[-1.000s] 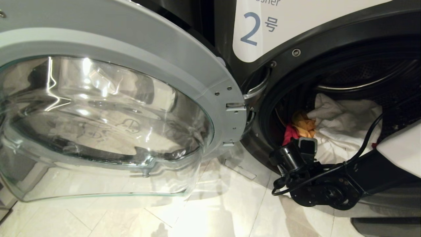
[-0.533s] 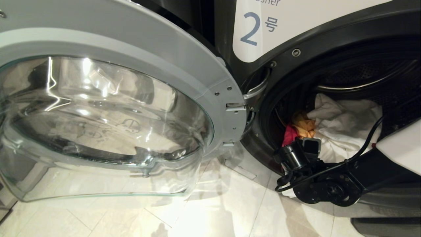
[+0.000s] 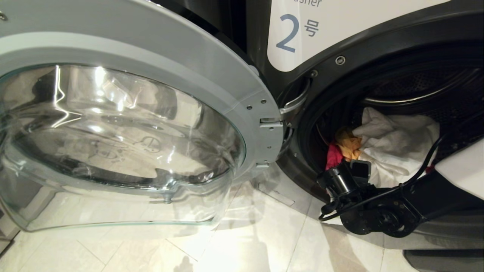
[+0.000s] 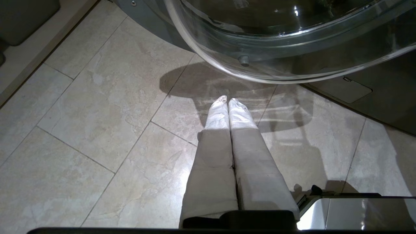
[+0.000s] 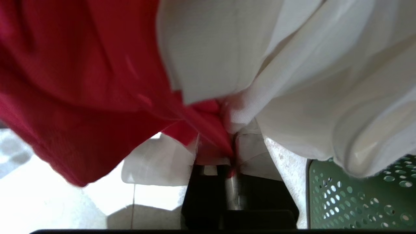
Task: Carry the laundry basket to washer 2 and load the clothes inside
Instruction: Place the clothes into the washing machine
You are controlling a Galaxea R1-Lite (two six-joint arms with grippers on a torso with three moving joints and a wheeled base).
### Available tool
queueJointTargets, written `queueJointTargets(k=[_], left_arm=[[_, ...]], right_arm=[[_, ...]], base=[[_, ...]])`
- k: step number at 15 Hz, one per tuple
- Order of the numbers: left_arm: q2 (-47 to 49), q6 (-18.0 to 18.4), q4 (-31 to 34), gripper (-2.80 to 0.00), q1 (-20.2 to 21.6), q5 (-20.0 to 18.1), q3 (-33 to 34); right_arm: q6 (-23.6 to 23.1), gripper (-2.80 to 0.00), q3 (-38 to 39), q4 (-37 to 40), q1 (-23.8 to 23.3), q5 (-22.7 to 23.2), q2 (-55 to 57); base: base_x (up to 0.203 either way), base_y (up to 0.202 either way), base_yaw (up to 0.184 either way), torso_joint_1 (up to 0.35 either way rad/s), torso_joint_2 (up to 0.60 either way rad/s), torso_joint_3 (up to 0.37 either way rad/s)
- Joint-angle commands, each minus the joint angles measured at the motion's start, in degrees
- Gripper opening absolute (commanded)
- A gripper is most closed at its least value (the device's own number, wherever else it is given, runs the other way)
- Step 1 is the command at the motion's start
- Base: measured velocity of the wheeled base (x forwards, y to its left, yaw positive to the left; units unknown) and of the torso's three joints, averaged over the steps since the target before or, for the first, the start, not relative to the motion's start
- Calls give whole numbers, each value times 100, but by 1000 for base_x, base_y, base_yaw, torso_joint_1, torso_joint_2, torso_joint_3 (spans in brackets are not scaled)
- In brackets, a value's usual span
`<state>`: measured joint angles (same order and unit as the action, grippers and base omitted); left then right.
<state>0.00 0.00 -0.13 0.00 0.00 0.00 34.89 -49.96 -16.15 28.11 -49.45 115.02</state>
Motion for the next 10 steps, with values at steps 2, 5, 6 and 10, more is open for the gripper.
queueJointTargets(k=[2, 5, 6, 10], left_arm=[[0, 0, 2, -280, 0, 0, 9], [0, 0, 5, -280, 0, 0, 9], [0, 0, 5, -280, 0, 0, 9], [0, 0, 5, -280, 0, 0, 9]], right_arm=[[18, -280, 30, -28, 1, -39, -32], [-4, -280, 6, -33, 1, -44, -64], [-16, -280, -61, -36, 1, -53, -130], [-438, -280, -454, -282, -60, -109, -452]], base=[[0, 0, 0, 0, 0, 0], [0, 0, 0, 0, 0, 0], [0, 0, 0, 0, 0, 0], [0, 0, 0, 0, 0, 0]])
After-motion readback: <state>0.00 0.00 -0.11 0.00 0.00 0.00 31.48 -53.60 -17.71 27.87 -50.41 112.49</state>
